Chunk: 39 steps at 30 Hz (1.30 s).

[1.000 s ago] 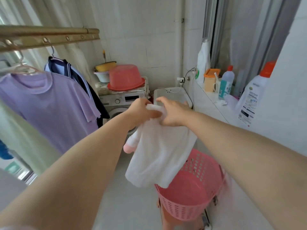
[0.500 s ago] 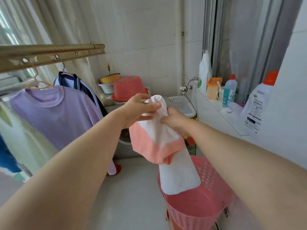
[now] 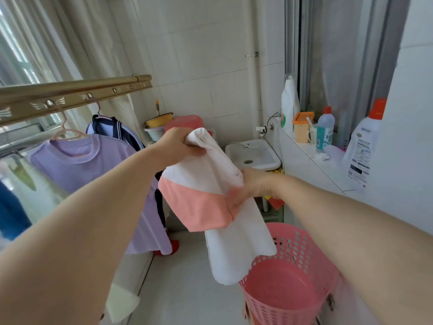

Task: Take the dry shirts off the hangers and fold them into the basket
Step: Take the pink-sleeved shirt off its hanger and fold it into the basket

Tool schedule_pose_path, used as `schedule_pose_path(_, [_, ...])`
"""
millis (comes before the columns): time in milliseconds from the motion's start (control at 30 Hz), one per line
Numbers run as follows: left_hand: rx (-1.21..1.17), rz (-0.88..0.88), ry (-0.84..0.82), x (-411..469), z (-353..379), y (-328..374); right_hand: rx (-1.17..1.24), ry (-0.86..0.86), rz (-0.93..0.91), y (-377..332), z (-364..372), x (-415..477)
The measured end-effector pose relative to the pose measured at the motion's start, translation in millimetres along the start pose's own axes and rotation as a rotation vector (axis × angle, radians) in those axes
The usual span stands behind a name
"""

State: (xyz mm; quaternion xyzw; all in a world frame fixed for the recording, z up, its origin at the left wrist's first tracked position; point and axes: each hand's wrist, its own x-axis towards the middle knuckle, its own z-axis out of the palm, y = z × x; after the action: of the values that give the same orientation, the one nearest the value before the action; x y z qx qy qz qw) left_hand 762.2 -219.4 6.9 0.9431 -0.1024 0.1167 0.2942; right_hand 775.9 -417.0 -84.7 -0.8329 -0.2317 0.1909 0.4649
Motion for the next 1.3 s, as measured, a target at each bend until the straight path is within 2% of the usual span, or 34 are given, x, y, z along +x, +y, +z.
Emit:
schedule_pose_path(100, [-0.031,-0.034,-0.049,-4,-13,-7,-0.092,-0.003,0.074,19,9,2])
schedule_pose_path(233, [-0.15,-0.088,-0.096,-11,-33,-21,-0.241,0.159,0.097,44,18,11])
schedule_pose_path(433, [-0.096,-0.209,-0.023,-21,-37,-58,-0.285,0.237,0.15,47,6,10])
schedule_pose_path(533, [-0.092,-0.292,0.008,-28,-34,-78,-0.155,0.283,0.108,48,2,6])
schedule_pose_path(600, [-0.088,-0.323,0.041,-30,-31,-89,-0.06,0.186,0.122,47,-2,-2])
schedule_pose_path(667, [-0.073,-0.336,0.074,-29,-31,-97,-0.156,0.04,0.201,49,-6,-7])
schedule_pose_path(733, [-0.037,-0.341,0.097,-27,-32,-102,-0.25,-0.011,0.271,52,-8,-8])
schedule_pose_path(767, [-0.019,-0.347,0.108,-26,-33,-105,-0.199,-0.01,0.29,54,-8,-8])
schedule_pose_path(833, [0.044,-0.359,0.132,-24,-31,-109,0.066,-0.033,0.331,58,-10,-9])
schedule_pose_path(900, [0.195,-0.359,0.123,-24,-23,-112,0.262,-0.113,0.378,56,-9,-12])
schedule_pose_path(1000, [0.473,-0.354,0.163,-27,-5,-111,0.281,-0.114,0.449,47,-1,-11])
schedule_pose_path(1100, [0.621,-0.274,0.377,-31,11,-92,0.175,0.048,0.477,34,7,0])
schedule_pose_path(1167, [0.608,-0.105,0.447,-36,20,-71,0.161,0.169,0.48,21,13,8])
schedule_pose_path(1233, [0.539,0.142,0.351,-46,35,-50,0.355,0.26,0.438,6,19,14])
schedule_pose_path(1300, [0.527,0.345,0.151,-55,58,-34,0.589,0.305,0.374,-5,23,22])
